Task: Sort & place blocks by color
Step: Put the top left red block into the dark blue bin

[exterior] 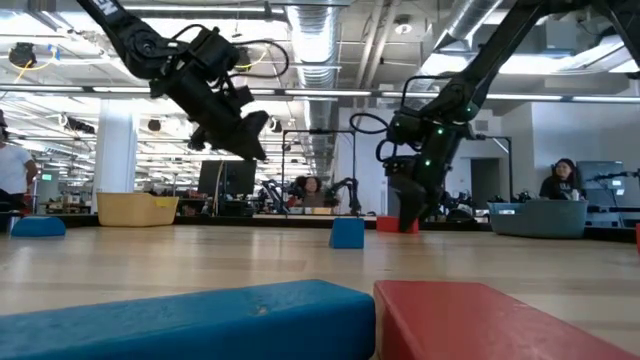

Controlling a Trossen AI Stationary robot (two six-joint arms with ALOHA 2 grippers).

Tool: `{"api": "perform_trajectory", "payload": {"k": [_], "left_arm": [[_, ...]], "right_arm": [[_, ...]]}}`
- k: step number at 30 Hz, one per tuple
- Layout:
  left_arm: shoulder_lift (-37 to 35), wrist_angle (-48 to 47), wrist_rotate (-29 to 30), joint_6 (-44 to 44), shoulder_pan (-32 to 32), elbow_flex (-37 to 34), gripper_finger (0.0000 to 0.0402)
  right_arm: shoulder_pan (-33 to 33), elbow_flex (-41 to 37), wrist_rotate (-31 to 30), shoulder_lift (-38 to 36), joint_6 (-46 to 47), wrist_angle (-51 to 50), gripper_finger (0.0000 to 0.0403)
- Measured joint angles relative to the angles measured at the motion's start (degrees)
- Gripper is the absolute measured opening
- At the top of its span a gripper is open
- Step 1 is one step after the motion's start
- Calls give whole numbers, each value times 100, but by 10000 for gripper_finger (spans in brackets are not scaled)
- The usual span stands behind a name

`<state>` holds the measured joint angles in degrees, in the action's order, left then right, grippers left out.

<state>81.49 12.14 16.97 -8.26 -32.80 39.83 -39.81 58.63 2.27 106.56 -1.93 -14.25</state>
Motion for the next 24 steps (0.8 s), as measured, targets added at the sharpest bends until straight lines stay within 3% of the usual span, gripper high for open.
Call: {"api": "perform_trajectory", "payload": {"k": [6, 12, 14, 20, 24], "left_arm": [[586, 457, -431, 6, 17, 0, 174], [860, 764, -552, -46, 17, 50, 174], [856, 793, -614, 54, 36, 55, 174], [813, 612, -616, 173, 133, 55, 174], [813, 619, -616, 263, 162, 55, 174]], "right_arm": [[144, -18, 64, -278, -126, -477, 40], [389, -85, -79, -1099, 205, -863, 49], [507, -186, -609, -1513, 384, -1135, 50], [697, -304, -2954, -2658, 1507, -2948, 51], [666, -514, -3634, -3182, 2391, -3929, 53]]}}
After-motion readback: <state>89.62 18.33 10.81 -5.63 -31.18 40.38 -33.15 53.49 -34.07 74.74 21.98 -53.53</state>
